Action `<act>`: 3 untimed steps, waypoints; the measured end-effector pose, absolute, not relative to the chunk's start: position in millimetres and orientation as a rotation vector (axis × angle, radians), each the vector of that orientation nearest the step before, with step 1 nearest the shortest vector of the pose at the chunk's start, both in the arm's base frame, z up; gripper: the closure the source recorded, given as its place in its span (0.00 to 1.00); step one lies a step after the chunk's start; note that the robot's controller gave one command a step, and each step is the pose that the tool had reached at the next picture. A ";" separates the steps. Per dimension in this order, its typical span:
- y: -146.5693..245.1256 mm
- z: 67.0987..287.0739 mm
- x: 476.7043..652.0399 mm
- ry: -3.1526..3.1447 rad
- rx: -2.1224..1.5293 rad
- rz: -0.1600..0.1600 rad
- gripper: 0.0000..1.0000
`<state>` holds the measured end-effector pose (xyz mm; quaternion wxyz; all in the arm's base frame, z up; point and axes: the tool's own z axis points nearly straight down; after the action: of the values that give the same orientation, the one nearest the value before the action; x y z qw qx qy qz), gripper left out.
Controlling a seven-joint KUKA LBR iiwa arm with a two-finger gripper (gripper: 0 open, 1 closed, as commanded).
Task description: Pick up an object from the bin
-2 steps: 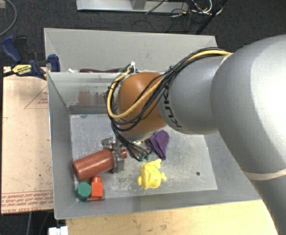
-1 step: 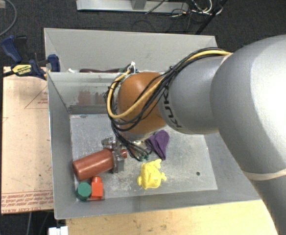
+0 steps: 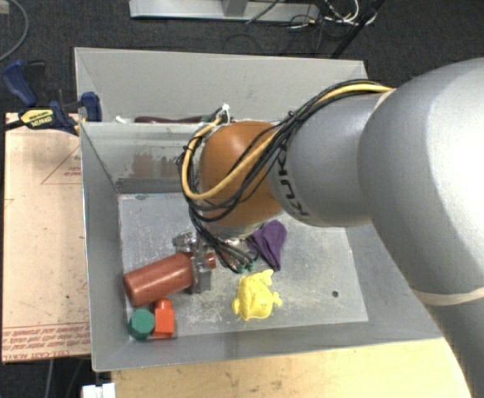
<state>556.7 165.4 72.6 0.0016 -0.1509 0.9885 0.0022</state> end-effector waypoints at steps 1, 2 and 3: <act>165.2 87.7 555.3 3.106 -0.474 0.006 1.00; 165.6 105.4 555.9 3.104 -0.473 0.007 1.00; 165.7 124.9 555.6 3.106 -0.473 0.007 1.00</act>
Offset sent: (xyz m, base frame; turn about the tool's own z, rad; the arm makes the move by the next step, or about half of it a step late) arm -0.0001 0.0000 0.0731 0.0000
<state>555.6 165.7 124.9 0.0000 -0.1506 0.9886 0.0023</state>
